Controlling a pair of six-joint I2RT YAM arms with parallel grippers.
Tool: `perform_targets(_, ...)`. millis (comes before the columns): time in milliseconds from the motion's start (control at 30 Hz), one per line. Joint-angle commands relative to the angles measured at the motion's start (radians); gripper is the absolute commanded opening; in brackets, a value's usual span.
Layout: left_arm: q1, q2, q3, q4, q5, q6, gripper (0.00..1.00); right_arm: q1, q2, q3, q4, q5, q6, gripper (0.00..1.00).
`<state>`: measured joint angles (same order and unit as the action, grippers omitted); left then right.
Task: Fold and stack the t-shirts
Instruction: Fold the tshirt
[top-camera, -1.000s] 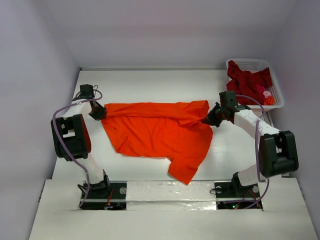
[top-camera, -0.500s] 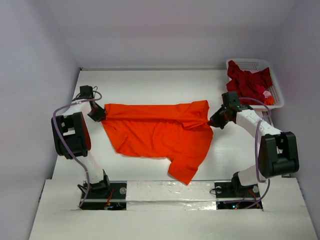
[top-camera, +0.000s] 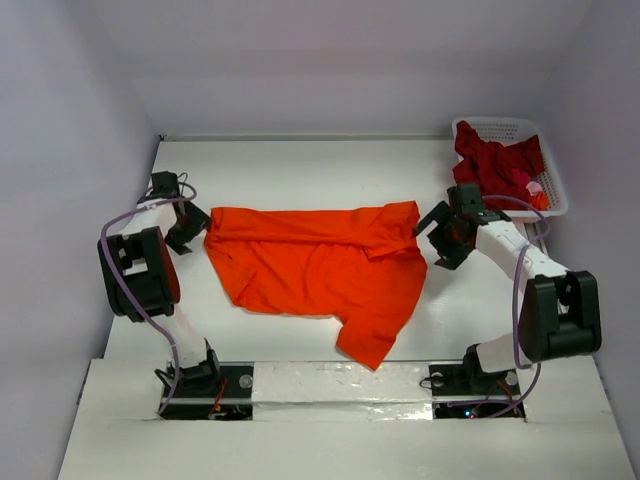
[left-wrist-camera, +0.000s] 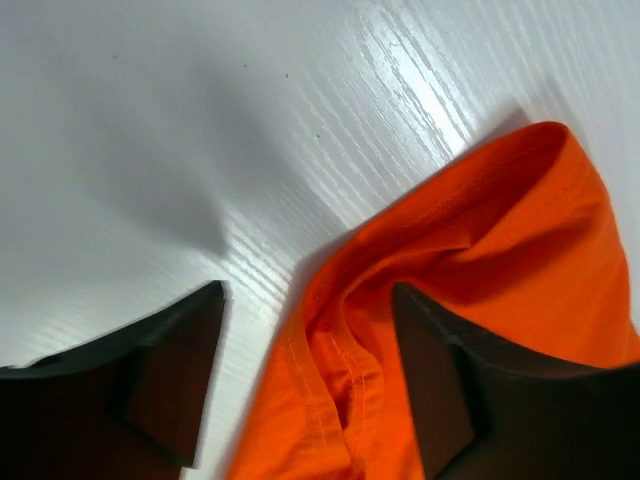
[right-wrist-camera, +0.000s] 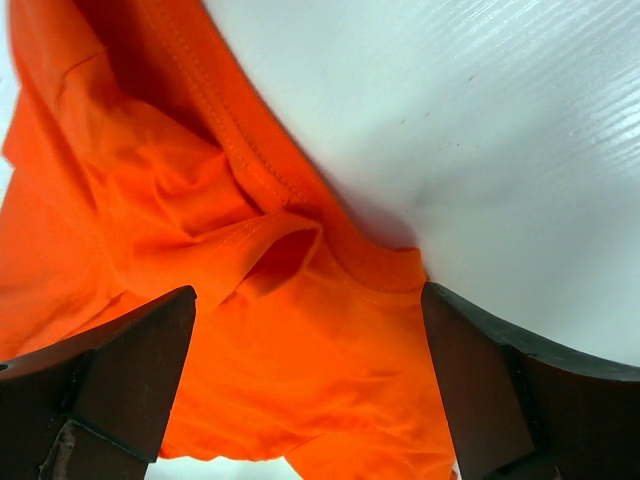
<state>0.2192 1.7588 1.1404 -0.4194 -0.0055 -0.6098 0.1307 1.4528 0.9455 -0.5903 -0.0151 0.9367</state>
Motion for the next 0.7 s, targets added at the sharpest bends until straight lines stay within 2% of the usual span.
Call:
perform_targets(0, 0.006, -0.114, 0.068, -0.05, -0.008, 0.025, 0.6, -0.006, -0.077, 0.042, -0.034, 0.03, -0.032, 1.0)
perform_targets(67, 0.006, -0.151, 0.076, -0.077, 0.015, 0.044, 0.48, -0.006, -0.098, 0.056, -0.051, 0.024, -0.059, 0.98)
perform_targets(100, 0.006, -0.166, 0.068, -0.085, 0.057, 0.048, 0.46, -0.006, -0.103, 0.064, -0.052, 0.001, -0.097, 0.98)
perform_targets(300, -0.066, -0.344, -0.045, -0.105, 0.093, 0.079, 0.45, 0.03, -0.12, 0.174, -0.154, 0.012, -0.263, 0.97)
perform_targets(367, -0.138, -0.39, -0.099, -0.093, 0.12, 0.078, 0.44, 0.04, -0.138, 0.183, -0.163, 0.043, -0.28, 0.97)
perform_targets(433, -0.243, -0.39, -0.117, -0.117, 0.116, 0.062, 0.42, 0.04, -0.155, 0.188, -0.16, 0.037, -0.292, 0.97)
perform_targets(567, -0.369, -0.357, -0.171, -0.128, 0.102, 0.016, 0.35, 0.05, -0.138, 0.182, -0.148, 0.024, -0.291, 0.97)
perform_targets(667, -0.385, -0.343, -0.185, -0.13, 0.088, -0.004, 0.34, 0.06, -0.128, 0.171, -0.134, 0.008, -0.286, 0.97)
